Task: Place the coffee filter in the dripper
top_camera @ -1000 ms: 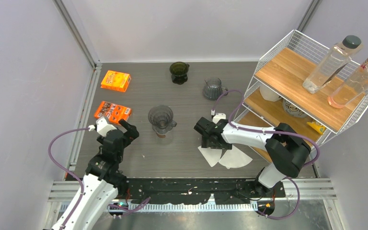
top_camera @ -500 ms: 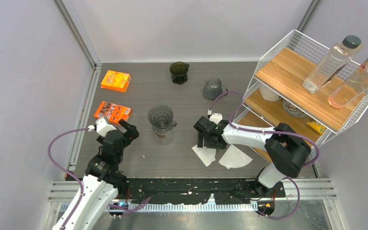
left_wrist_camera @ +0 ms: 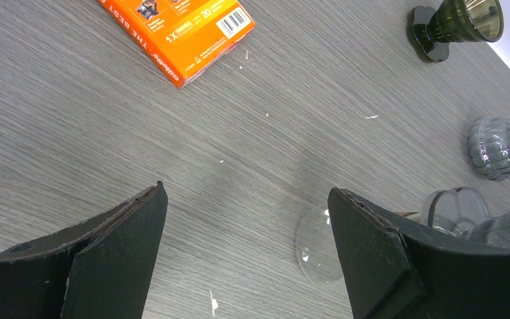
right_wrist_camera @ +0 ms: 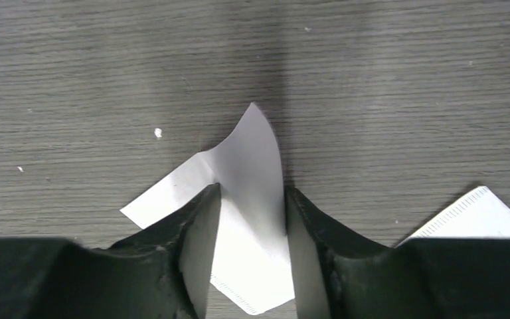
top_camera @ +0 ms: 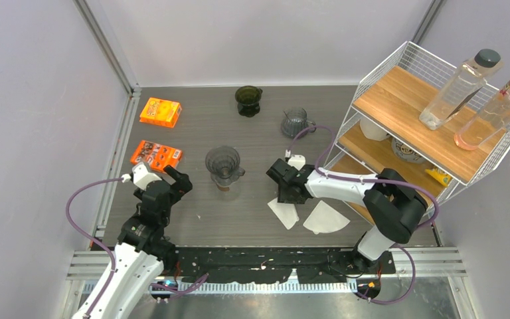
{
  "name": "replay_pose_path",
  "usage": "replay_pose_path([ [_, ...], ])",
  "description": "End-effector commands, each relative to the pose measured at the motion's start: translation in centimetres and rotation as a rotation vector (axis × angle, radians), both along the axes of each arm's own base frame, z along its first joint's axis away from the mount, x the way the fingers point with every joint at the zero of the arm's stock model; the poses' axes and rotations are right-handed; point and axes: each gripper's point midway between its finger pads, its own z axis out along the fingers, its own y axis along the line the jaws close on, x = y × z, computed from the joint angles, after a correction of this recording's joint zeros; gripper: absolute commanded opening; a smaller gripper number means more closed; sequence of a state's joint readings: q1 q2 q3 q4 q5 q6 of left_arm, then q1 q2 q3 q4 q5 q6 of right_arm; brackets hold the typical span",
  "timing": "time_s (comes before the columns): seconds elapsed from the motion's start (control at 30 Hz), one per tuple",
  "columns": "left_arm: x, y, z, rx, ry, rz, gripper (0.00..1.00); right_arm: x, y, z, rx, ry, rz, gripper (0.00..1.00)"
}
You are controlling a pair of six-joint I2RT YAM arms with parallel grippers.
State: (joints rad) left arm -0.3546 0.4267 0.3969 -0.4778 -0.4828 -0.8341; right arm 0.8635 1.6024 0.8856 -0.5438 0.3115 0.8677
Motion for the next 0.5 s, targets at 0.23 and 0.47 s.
replay_pose_path([
  [0.23, 0.1, 0.9, 1.8, 0.018, -0.048, 0.044, 0.99, 1.5, 0.5, 3.3, 0.037, -0.109, 0.071, 0.33],
  [0.47, 0.1, 1.1, 2.8, 0.021, -0.088, 0.039, 0.99, 3.1, 2.4, 8.9, 0.186, -0.285, 0.143, 0.26],
])
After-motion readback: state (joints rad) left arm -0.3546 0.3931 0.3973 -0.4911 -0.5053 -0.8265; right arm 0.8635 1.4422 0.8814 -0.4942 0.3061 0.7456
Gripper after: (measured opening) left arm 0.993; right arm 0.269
